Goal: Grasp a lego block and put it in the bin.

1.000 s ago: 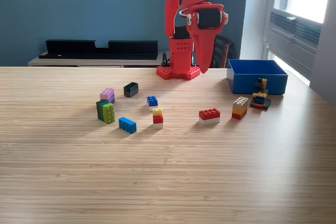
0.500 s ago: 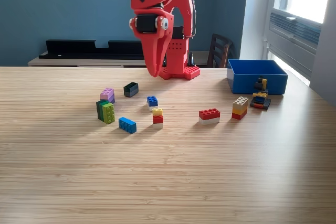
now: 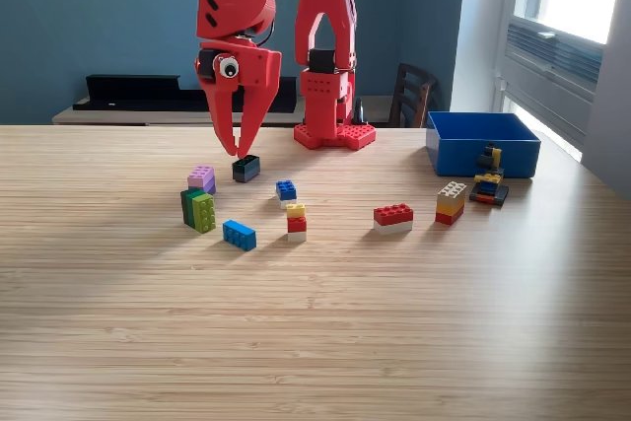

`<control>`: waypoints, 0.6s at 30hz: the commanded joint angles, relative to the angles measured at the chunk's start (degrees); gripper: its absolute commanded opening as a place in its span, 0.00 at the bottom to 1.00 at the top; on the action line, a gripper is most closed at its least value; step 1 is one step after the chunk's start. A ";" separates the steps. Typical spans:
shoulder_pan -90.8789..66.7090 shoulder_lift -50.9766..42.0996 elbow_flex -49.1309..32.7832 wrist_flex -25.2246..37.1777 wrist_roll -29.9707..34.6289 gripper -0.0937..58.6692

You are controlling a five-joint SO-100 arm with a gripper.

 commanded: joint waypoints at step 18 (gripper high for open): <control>4.83 5.54 5.01 0.35 -0.88 0.22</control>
